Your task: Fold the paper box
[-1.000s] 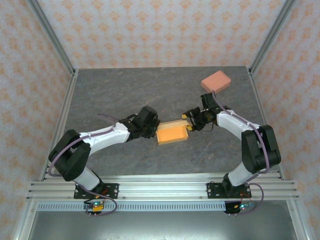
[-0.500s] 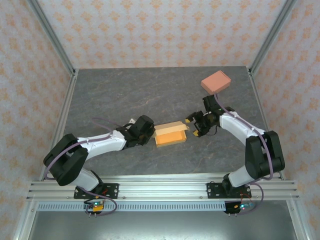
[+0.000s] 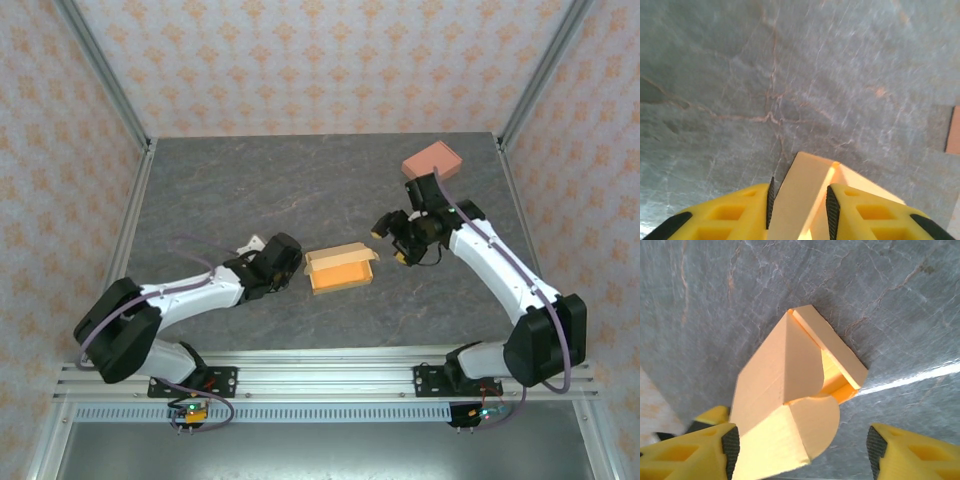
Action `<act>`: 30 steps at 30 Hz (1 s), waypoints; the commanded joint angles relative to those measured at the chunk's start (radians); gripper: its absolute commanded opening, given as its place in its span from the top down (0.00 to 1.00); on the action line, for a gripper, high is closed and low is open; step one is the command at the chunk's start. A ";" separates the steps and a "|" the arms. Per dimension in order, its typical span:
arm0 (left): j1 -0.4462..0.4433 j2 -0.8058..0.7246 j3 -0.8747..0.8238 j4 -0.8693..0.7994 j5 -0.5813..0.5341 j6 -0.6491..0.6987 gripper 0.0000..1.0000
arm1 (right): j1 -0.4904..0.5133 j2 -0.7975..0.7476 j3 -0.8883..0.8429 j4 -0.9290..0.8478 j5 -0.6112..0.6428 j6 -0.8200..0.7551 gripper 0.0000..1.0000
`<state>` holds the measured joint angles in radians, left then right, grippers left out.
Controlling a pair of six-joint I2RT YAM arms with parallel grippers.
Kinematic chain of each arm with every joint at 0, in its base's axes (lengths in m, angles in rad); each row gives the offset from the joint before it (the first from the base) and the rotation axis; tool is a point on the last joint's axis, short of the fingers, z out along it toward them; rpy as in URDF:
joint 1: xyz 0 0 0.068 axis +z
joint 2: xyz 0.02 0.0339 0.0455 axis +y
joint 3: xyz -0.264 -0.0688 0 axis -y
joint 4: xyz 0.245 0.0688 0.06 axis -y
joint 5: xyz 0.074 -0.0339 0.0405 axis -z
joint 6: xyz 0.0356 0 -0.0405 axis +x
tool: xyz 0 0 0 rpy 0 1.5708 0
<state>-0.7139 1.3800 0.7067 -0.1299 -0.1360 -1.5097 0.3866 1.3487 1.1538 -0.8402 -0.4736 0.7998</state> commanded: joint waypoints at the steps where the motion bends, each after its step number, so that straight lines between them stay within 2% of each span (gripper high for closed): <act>1: -0.009 -0.084 0.032 -0.150 -0.177 0.080 0.62 | 0.087 0.015 0.086 -0.153 0.226 -0.137 0.34; 5: -0.003 -0.175 0.059 -0.264 -0.282 0.203 0.58 | 0.196 0.102 0.170 -0.235 0.400 -0.248 0.33; 9: 0.001 -0.248 0.097 -0.280 -0.275 0.443 0.43 | 0.230 0.179 0.128 -0.178 0.426 -0.268 0.33; 13: 0.000 -0.235 0.122 -0.236 -0.171 0.633 0.38 | 0.230 0.231 0.074 -0.124 0.448 -0.275 0.33; 22: -0.009 0.004 0.152 -0.076 0.151 0.808 0.36 | 0.231 0.292 -0.005 -0.039 0.407 -0.253 0.33; 24: -0.012 0.060 0.183 -0.094 0.205 0.846 0.36 | 0.230 0.310 -0.014 -0.020 0.386 -0.243 0.33; 28: -0.012 0.140 0.234 -0.169 0.242 0.896 0.39 | 0.228 0.334 -0.016 0.004 0.352 -0.242 0.33; 30: -0.011 0.184 0.273 -0.237 0.223 0.911 0.48 | 0.222 0.328 -0.017 0.023 0.318 -0.245 0.33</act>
<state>-0.7208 1.5352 0.9176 -0.2878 0.0628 -0.6735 0.6163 1.6772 1.1473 -0.8539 -0.1223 0.5488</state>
